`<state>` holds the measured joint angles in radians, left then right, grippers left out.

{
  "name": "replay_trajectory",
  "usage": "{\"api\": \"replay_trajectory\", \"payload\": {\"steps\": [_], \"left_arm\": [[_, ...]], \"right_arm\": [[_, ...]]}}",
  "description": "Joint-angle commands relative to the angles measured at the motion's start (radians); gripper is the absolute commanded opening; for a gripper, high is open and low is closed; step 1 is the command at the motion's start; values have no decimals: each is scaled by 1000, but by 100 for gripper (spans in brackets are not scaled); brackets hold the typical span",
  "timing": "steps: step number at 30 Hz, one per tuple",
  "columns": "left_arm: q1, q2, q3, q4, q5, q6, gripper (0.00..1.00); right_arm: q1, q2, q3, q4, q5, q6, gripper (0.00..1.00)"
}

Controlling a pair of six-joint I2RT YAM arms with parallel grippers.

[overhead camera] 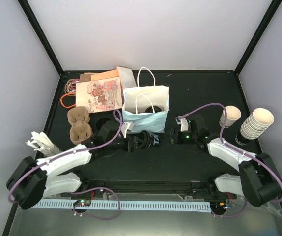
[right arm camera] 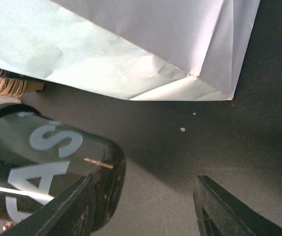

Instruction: Pack the takeout coffee

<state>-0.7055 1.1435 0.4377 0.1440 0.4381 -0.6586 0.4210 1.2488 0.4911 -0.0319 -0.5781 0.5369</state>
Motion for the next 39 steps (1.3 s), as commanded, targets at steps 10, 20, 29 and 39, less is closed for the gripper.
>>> {"api": "replay_trajectory", "payload": {"steps": [10,20,29,39], "left_arm": [[-228,117,584,-1228,-328,250,70],[-422,395,831,-1360,-598,200,70],[-470,454,846,-1309,-615,181,73],[-465,429,817,-1273,-599,174,85]], "right_arm": [[6,-25,-17,-63,-44,-75,59],[23,-65,-59,-43,-64,-61,59],[25,-88,-66,-57,-72,-68,59],[31,-76,-57,-54,-81,-71,59]]}}
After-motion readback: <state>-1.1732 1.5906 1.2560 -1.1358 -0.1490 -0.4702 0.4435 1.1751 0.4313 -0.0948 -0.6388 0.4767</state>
